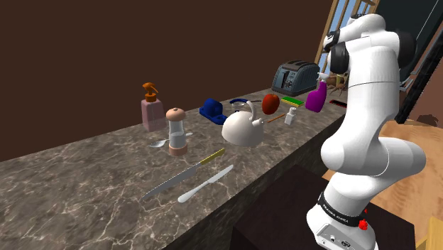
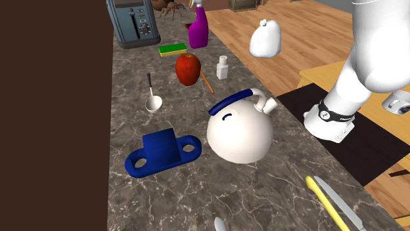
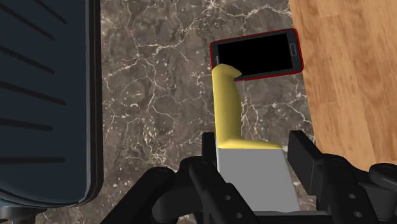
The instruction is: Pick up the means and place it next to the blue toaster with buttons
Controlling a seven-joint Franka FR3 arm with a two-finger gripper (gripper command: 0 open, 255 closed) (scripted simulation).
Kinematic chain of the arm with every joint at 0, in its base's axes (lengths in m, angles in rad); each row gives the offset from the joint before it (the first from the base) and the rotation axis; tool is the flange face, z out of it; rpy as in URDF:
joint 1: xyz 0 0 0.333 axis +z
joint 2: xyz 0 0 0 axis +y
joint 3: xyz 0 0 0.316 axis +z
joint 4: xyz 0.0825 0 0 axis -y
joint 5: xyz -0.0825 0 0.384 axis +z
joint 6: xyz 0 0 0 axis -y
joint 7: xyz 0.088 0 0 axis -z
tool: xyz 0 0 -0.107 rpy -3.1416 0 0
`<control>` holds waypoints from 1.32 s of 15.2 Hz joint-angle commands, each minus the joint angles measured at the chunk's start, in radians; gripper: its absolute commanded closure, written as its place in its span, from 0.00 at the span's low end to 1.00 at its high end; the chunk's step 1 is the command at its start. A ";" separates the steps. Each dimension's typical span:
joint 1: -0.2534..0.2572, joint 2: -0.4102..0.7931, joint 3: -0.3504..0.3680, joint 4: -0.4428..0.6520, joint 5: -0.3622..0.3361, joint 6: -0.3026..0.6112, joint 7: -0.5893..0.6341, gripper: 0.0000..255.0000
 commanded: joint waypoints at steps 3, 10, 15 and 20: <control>0.009 -0.002 0.001 -0.059 0.000 0.057 0.001 1.00; 0.019 0.006 0.006 -0.143 0.004 0.146 0.002 1.00; 0.021 0.019 0.011 -0.192 0.011 0.206 0.002 1.00; 0.021 0.038 0.019 -0.232 0.020 0.263 0.001 1.00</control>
